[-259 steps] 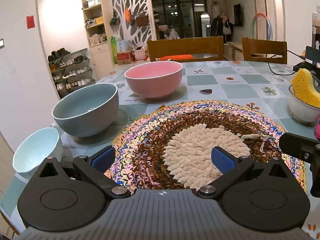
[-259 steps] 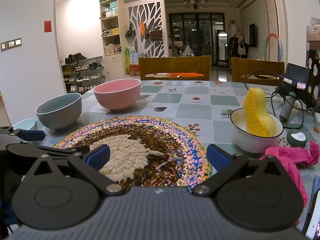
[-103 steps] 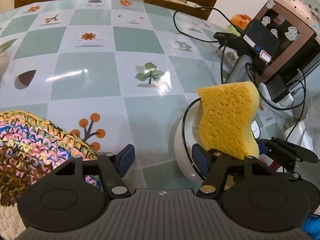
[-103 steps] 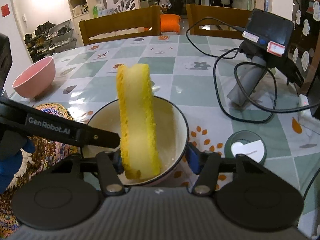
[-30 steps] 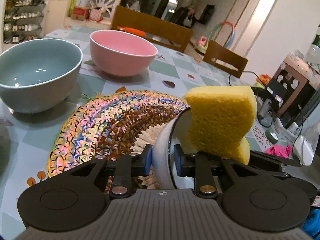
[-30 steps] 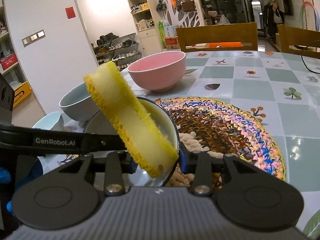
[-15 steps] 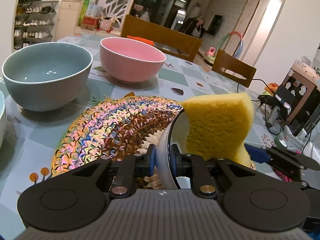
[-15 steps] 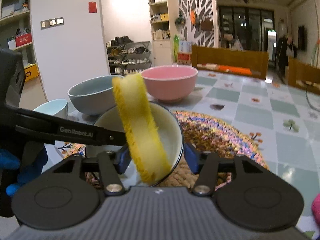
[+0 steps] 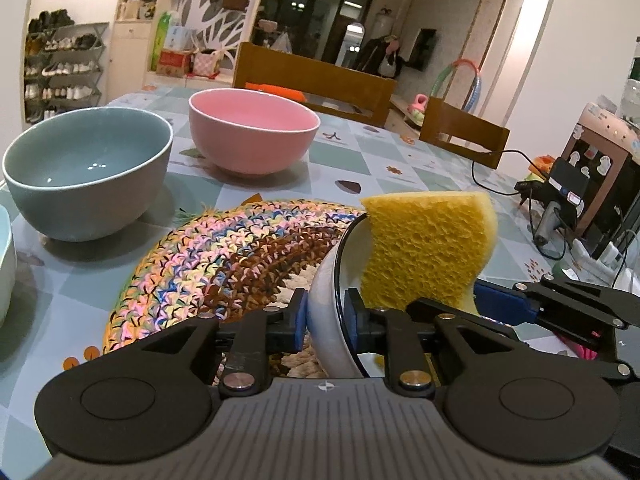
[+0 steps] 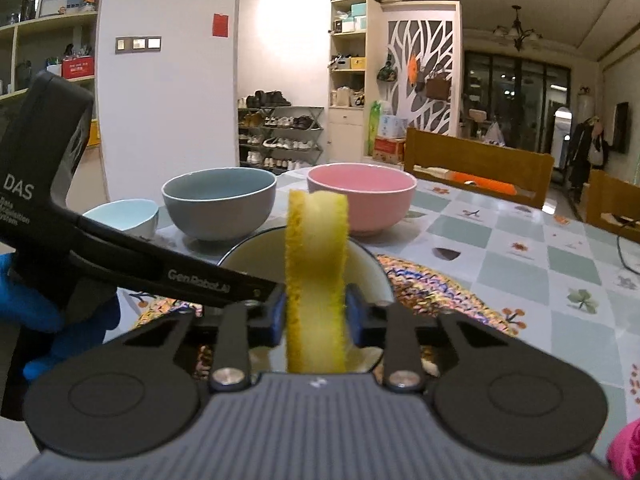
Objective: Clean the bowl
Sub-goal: 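Lift the white bowl with the left tool and pull the sponge out with the right tool, then tilt the white bowl with the left tool while the right tool scrubs inside with the sponge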
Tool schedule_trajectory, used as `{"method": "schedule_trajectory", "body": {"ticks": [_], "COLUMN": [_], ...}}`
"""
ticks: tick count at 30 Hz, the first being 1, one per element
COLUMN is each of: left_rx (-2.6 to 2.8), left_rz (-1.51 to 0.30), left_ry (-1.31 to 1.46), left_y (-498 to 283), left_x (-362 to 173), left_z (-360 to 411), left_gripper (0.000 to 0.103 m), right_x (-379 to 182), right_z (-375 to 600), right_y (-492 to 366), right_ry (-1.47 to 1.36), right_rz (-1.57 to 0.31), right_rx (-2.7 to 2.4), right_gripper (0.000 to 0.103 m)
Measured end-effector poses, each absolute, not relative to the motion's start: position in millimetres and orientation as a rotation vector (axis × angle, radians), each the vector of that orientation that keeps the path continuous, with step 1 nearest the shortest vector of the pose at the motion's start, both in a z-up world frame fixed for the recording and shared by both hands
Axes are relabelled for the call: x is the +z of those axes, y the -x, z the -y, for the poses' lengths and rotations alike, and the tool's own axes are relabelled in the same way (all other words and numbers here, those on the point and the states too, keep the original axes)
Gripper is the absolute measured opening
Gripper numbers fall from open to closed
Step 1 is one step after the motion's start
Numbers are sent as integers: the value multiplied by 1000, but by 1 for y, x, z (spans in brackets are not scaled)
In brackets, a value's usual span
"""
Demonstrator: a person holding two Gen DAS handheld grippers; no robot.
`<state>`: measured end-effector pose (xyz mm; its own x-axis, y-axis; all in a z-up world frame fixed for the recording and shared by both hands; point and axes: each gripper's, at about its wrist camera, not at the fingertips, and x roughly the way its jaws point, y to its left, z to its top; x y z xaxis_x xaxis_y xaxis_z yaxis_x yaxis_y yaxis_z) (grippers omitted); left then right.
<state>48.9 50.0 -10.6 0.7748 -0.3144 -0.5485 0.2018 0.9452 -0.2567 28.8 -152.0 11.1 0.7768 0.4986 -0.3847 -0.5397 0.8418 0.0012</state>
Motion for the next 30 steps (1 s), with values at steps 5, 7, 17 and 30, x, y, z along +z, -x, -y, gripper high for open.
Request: {"method": "schedule_trajectory", "body": {"ticks": [5,7,17,30], "left_rx": [-281,-282,-290,-309], "left_rz": [-614,-612,-576,-557], "left_ry": [163,160,118,116], "left_y": [-47,-46,-40,-36], "left_x": [-10,-9,-5,-4], "left_z": [-47,-46,-37,-35], "left_gripper": [22,22,24,27], "right_x": [23,31,55,59], "right_z": [159,164,183,180], "right_y": [-25,-22,-8,-12], "right_ry": [90,80,137,328], "right_rz": [-382,-390,-481,-715], "right_rx": [554,536,523,654], "right_gripper": [24,24,24,24]}}
